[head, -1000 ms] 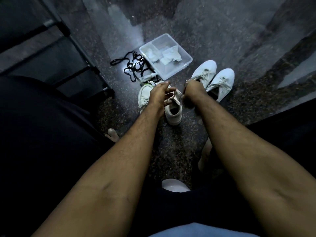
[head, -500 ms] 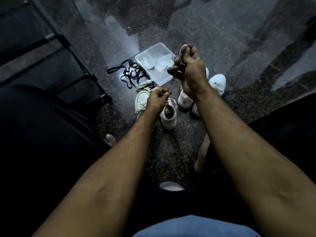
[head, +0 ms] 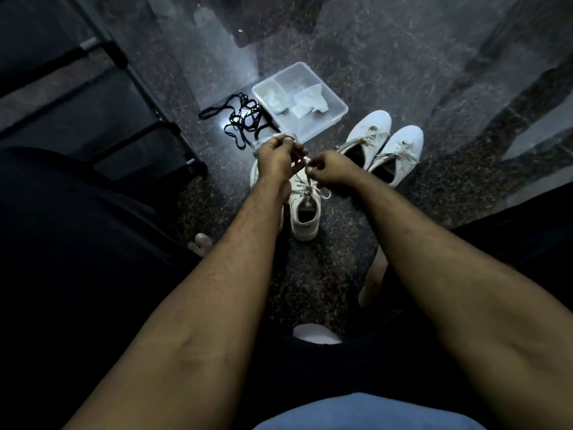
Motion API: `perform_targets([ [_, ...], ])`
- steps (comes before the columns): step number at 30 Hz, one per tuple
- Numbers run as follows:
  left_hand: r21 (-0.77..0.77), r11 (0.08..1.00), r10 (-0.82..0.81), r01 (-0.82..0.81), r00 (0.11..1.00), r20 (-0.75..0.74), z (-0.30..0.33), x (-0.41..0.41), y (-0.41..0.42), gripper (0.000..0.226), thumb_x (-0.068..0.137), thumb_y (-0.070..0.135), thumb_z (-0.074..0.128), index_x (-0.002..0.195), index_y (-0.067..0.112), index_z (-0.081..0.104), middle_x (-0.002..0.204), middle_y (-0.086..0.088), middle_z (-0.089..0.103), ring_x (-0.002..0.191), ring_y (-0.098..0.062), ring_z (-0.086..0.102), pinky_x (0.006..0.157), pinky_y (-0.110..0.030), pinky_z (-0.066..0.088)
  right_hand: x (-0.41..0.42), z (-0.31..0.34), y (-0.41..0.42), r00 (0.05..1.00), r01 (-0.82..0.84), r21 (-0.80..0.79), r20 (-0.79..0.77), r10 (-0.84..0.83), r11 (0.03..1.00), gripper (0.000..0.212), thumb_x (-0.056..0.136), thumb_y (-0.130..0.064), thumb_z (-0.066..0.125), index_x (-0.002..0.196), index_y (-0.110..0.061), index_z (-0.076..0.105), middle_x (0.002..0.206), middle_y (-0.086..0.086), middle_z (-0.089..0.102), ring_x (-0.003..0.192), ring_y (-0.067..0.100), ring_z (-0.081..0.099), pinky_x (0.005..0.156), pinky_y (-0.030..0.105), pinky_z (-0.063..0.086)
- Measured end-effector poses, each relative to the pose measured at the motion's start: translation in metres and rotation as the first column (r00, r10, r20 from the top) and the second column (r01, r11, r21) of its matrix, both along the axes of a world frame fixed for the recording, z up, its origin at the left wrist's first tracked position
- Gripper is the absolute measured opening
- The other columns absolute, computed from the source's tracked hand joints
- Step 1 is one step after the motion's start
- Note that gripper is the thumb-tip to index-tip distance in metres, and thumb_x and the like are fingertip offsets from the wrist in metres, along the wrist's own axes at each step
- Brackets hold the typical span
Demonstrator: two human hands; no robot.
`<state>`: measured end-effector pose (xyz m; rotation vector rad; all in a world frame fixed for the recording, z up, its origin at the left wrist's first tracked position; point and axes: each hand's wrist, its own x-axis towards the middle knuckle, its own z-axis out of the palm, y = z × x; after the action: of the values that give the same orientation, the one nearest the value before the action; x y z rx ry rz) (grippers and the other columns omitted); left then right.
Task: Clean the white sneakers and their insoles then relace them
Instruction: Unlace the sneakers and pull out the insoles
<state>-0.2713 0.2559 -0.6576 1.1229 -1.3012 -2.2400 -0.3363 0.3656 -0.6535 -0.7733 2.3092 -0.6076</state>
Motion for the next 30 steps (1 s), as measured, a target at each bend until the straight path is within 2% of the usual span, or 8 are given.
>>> perform_targets([
  [4, 0.147, 0.985, 0.097, -0.086, 0.993, -0.069, 0.003, -0.006, -0.015, 0.020, 0.091, 0.003, 0.048, 0.105, 0.008, 0.060, 0.075, -0.008, 0.061, 0.065, -0.021, 0.062, 0.072, -0.048, 0.060, -0.029, 0.042, -0.022, 0.955, -0.218, 0.140, -0.172, 0.241, 0.966, 0.027, 0.095, -0.032, 0.063, 0.111, -0.013, 0.071, 0.102, 0.006, 0.072, 0.084, 0.023, 0.065, 0.080, 0.033, 0.050],
  [6, 0.214, 0.968, 0.157, -0.132, 0.982, -0.102, 0.006, -0.009, -0.021, 0.021, 0.090, 0.007, 0.047, 0.106, 0.007, 0.059, 0.074, -0.007, 0.059, 0.064, -0.022, 0.059, 0.064, -0.043, 0.060, -0.045, 0.060, -0.030, 0.896, -0.325, 0.288, -0.211, 0.390, 0.901, 0.025, 0.093, -0.022, 0.065, 0.117, -0.015, 0.070, 0.109, 0.007, 0.072, 0.089, 0.024, 0.066, 0.081, 0.032, 0.050],
  [10, 0.260, 0.946, 0.227, -0.192, 0.967, -0.114, 0.003, -0.012, -0.031, 0.022, 0.092, 0.018, 0.045, 0.101, 0.008, 0.062, 0.087, -0.012, 0.067, 0.076, -0.025, 0.063, 0.069, -0.042, 0.058, -0.052, 0.044, -0.034, 0.905, -0.380, 0.418, -0.018, 0.425, 0.825, 0.030, 0.085, 0.006, 0.064, 0.106, -0.013, 0.074, 0.097, 0.009, 0.074, 0.068, 0.009, 0.069, 0.058, 0.016, 0.049],
  [14, 0.184, 0.961, 0.216, -0.209, 0.976, -0.021, -0.009, -0.013, -0.043, 0.026, 0.088, 0.029, 0.054, 0.108, 0.013, 0.059, 0.093, -0.005, 0.063, 0.082, -0.020, 0.063, 0.073, -0.034, 0.051, -0.031, -0.026, -0.027, 0.903, -0.359, 0.475, -0.039, 0.427, 0.803, 0.032, 0.083, -0.011, 0.072, 0.114, -0.018, 0.072, 0.112, 0.008, 0.072, 0.101, 0.026, 0.069, 0.082, 0.028, 0.050],
  [19, -0.021, 1.000, 0.017, -0.014, 0.990, 0.140, -0.014, -0.010, -0.045, 0.038, 0.095, 0.029, 0.059, 0.130, 0.014, 0.053, 0.110, -0.002, 0.062, 0.089, -0.011, 0.059, 0.072, -0.031, 0.042, -0.010, -0.064, -0.026, 0.928, -0.196, 0.324, -0.245, 0.282, 0.925, 0.025, 0.084, -0.029, 0.071, 0.108, -0.024, 0.066, 0.113, 0.008, 0.068, 0.102, 0.030, 0.066, 0.074, 0.031, 0.046],
  [23, -0.029, 0.997, -0.073, 0.077, 0.989, 0.125, -0.019, -0.012, -0.036, 0.007, 0.098, 0.016, 0.055, 0.104, 0.014, 0.054, 0.097, -0.009, 0.069, 0.082, -0.020, 0.064, 0.060, -0.023, 0.044, -0.011, -0.069, -0.027, 0.915, -0.135, 0.302, -0.328, 0.236, 0.944, 0.026, 0.088, -0.018, 0.059, 0.114, -0.020, 0.060, 0.118, 0.013, 0.065, 0.107, 0.035, 0.063, 0.078, 0.036, 0.046],
  [27, -0.195, 0.963, -0.132, 0.188, 0.955, 0.267, -0.035, -0.004, -0.027, 0.021, 0.088, -0.007, 0.057, 0.103, 0.007, 0.059, 0.092, -0.016, 0.065, 0.066, -0.016, 0.058, 0.040, -0.013, 0.039, -0.016, -0.073, -0.027, 0.969, 0.115, 0.136, -0.232, -0.081, 0.984, 0.035, 0.083, -0.022, 0.063, 0.116, -0.016, 0.054, 0.113, 0.009, 0.063, 0.105, 0.026, 0.060, 0.076, 0.031, 0.041],
  [30, -0.215, 0.902, -0.261, 0.374, 0.870, 0.418, -0.051, 0.005, -0.013, 0.028, 0.077, 0.000, 0.063, 0.102, 0.011, 0.059, 0.096, -0.020, 0.067, 0.065, -0.020, 0.059, 0.047, -0.019, 0.042, -0.019, -0.060, -0.038, 0.928, 0.372, -0.026, 0.021, -0.372, 0.928, 0.015, 0.085, -0.014, 0.060, 0.099, -0.009, 0.062, 0.092, 0.011, 0.064, 0.086, 0.022, 0.060, 0.069, 0.031, 0.042],
])
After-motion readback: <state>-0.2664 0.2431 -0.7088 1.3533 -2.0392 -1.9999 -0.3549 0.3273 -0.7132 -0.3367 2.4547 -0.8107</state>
